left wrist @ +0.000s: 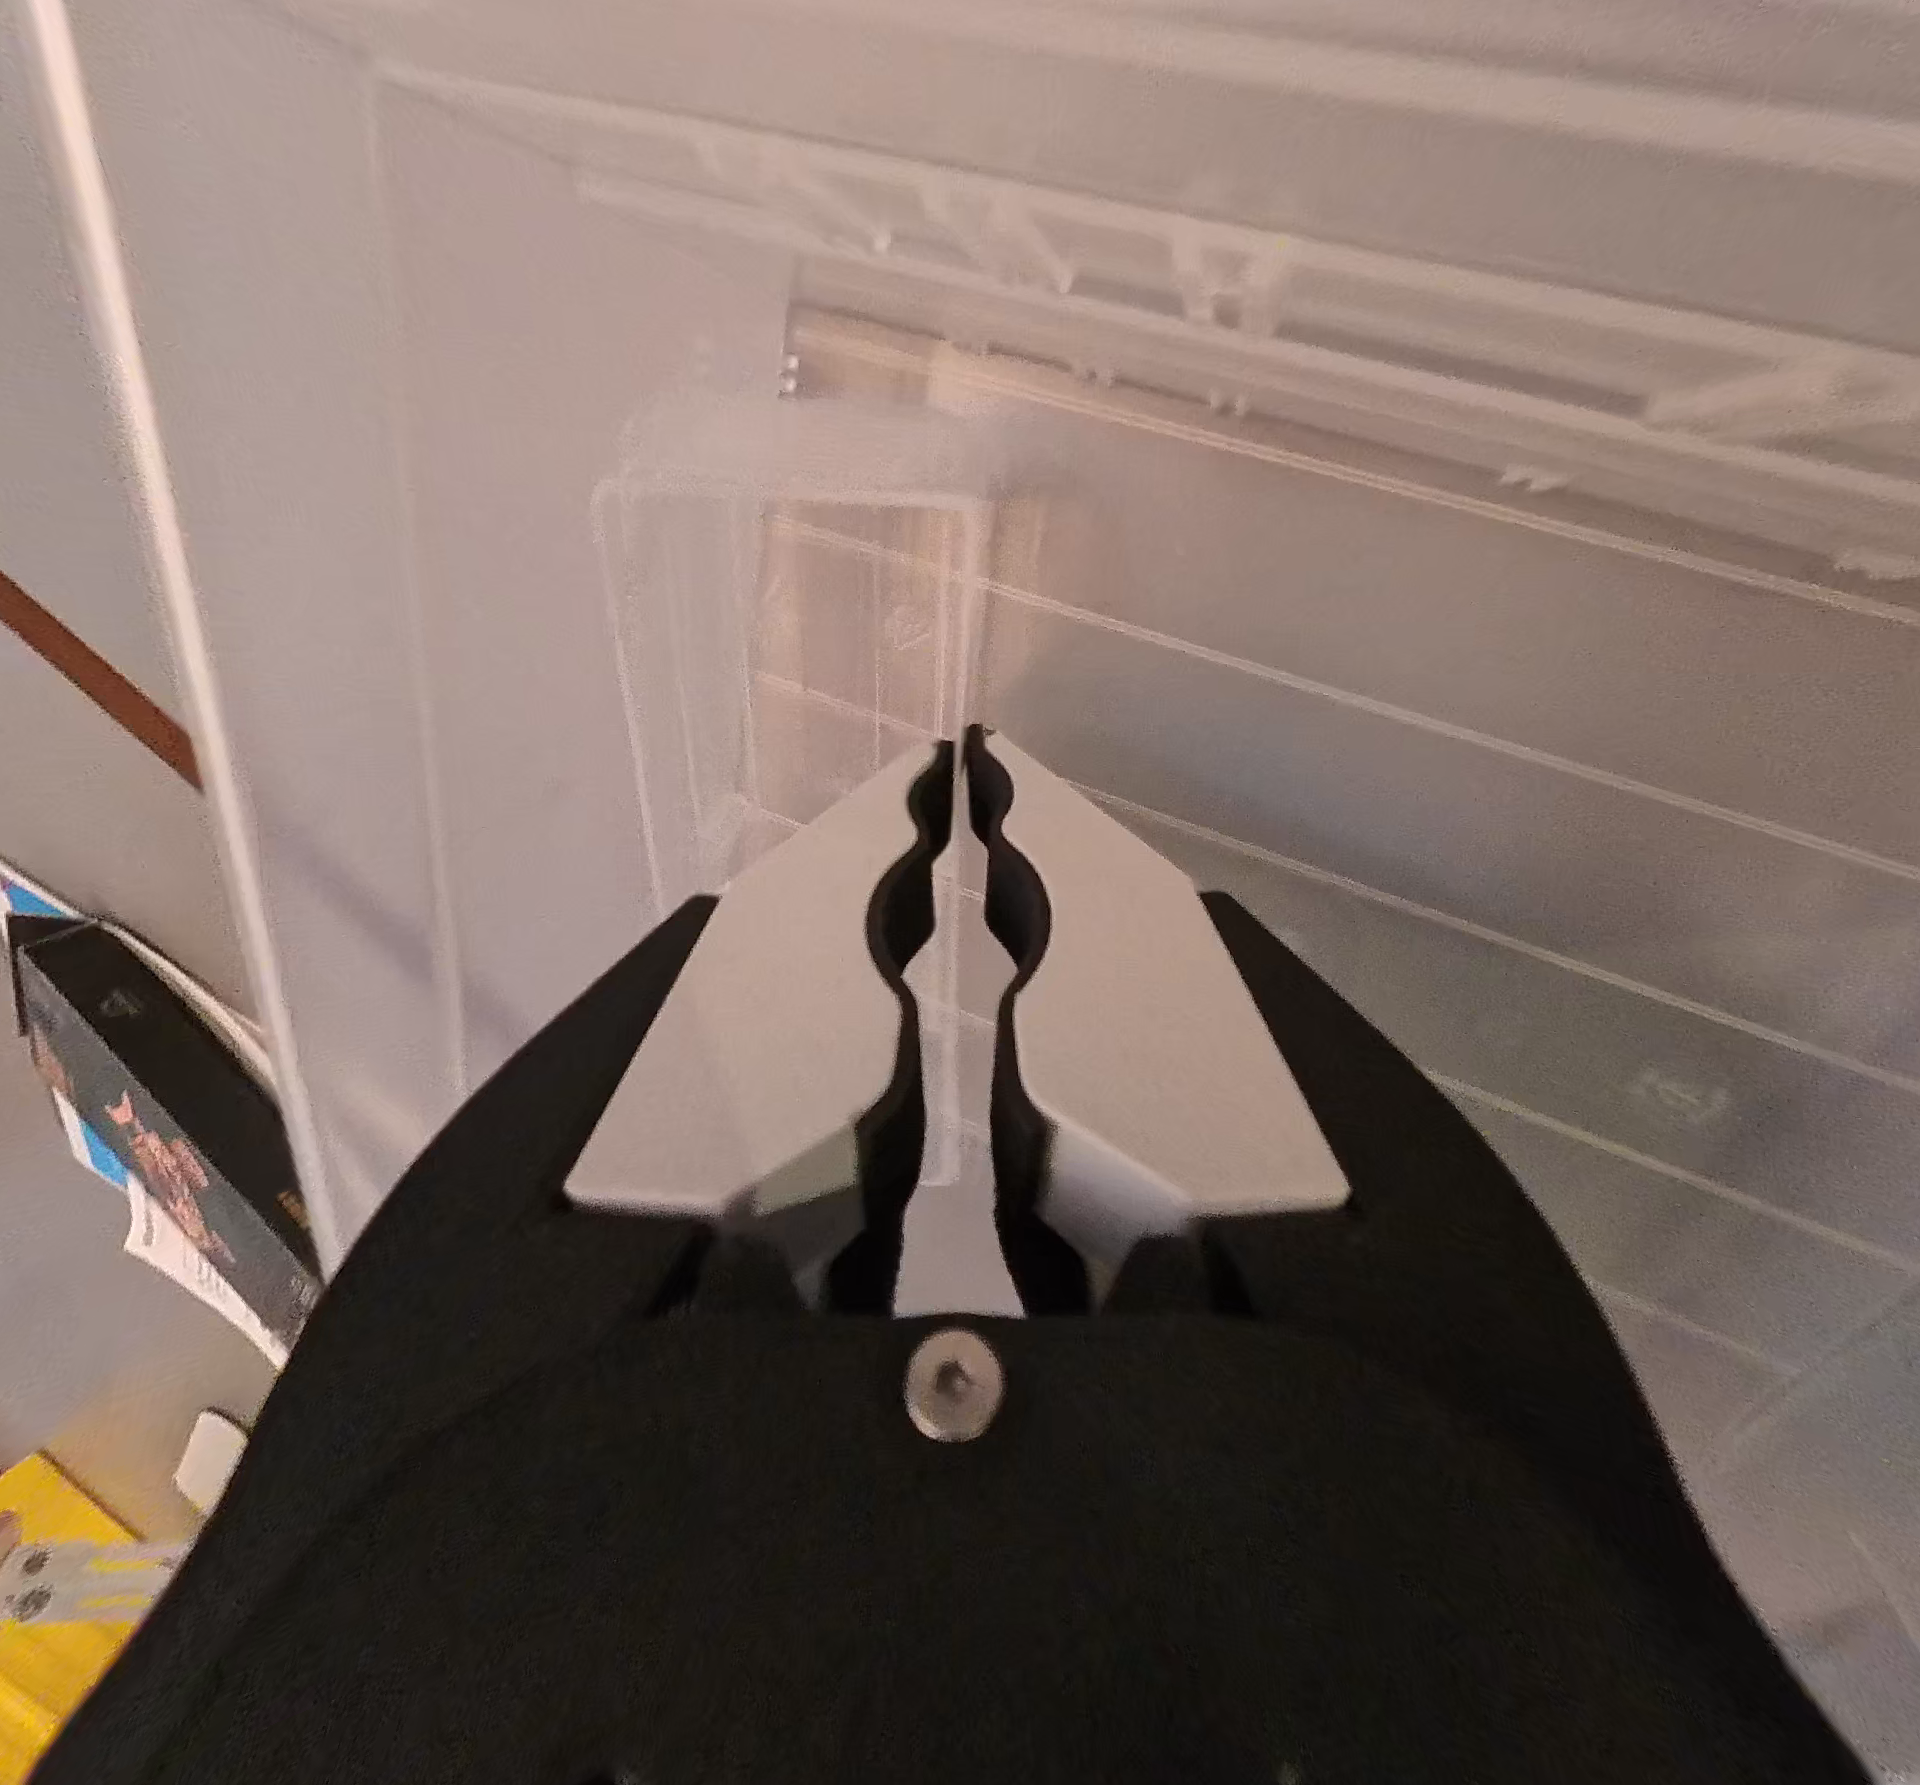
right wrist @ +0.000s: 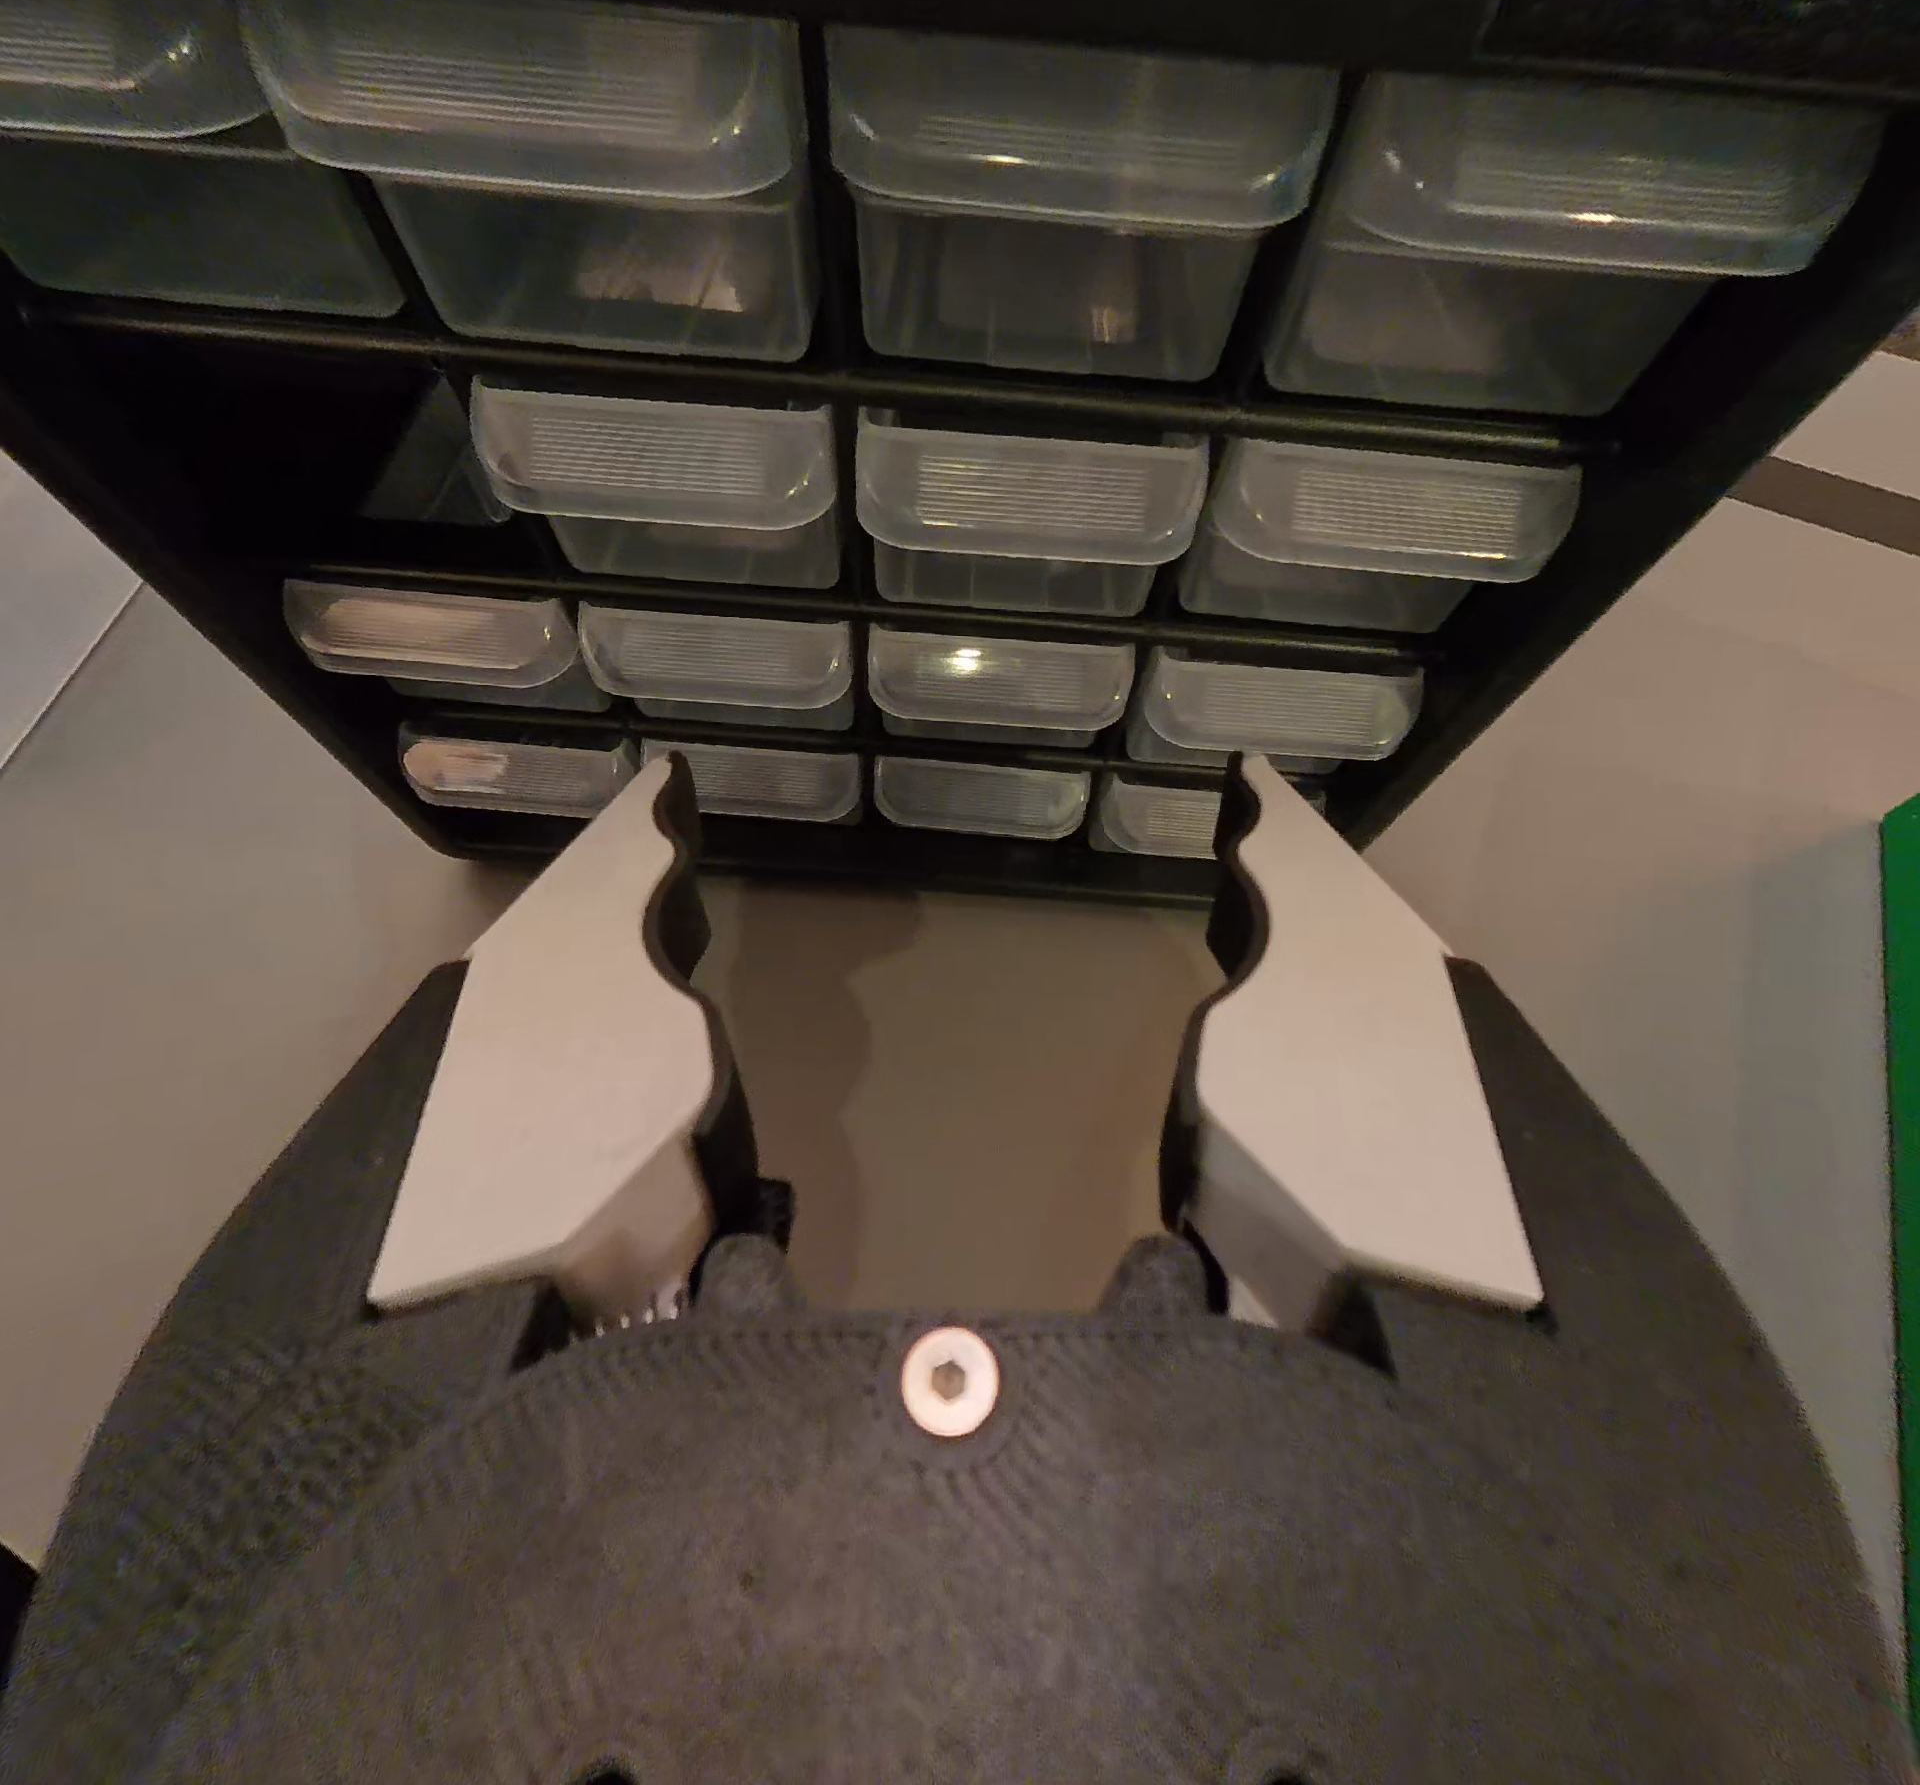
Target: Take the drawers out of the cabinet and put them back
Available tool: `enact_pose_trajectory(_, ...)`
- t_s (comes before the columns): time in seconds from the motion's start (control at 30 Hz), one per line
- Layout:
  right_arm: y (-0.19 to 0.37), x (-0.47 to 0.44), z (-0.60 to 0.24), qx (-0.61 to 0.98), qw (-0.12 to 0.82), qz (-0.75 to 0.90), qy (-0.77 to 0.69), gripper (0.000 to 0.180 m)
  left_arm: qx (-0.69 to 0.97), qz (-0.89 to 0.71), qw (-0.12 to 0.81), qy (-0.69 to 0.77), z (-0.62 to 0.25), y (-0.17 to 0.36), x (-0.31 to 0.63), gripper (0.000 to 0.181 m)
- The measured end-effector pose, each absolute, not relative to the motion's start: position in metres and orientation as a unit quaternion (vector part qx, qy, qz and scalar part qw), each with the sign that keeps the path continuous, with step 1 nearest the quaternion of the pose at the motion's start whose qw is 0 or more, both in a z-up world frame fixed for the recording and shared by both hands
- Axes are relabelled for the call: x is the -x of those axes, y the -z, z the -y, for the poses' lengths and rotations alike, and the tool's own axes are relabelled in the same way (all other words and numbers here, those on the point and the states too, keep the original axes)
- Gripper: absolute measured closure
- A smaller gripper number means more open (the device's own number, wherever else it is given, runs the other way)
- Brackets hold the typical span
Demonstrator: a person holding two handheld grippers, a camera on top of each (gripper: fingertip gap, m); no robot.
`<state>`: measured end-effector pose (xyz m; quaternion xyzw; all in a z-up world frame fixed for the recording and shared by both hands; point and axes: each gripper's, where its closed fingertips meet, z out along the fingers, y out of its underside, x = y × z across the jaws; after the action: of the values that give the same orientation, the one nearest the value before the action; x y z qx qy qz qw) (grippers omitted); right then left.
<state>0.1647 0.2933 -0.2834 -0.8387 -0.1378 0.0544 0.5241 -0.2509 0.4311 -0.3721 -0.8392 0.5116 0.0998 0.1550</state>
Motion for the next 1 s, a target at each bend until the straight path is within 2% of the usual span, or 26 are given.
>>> enact_pose_trajectory(0.23,0.269,-0.158,-0.288,0.828,0.533,0.167,-0.052,0.089,0.801,-0.574,0.161,-0.053,-0.38,0.307,0.206,0.181)
enact_pose_trajectory(0.33,0.266,-0.149,-0.275,0.825,0.524,0.201,-0.073,0.107,0.761,-0.619,0.174,-0.085,-0.345,0.265,0.184,0.181)
enact_pose_trajectory(0.5,0.27,-0.137,-0.247,0.825,0.493,0.238,-0.141,0.1,0.661,-0.717,0.222,-0.021,-0.265,0.219,0.103,0.181)
enact_pose_trajectory(0.57,0.266,-0.133,-0.237,0.816,0.492,0.259,-0.161,0.096,0.618,-0.755,0.221,-0.003,-0.238,0.225,0.069,0.181)
enact_pose_trajectory(0.7,0.281,-0.117,-0.206,0.819,0.436,0.312,-0.204,0.066,0.55,-0.817,0.171,0.016,-0.193,0.274,0.015,0.181)
enact_pose_trajectory(0.87,0.305,-0.095,-0.182,0.816,0.395,0.38,-0.185,0.067,0.505,-0.852,0.134,0.037,-0.162,0.339,-0.029,0.181)
enact_pose_trajectory(1.0,0.331,-0.075,-0.168,0.819,0.343,0.416,-0.195,0.076,0.504,-0.855,0.115,0.033,-0.159,0.373,-0.039,0.181)
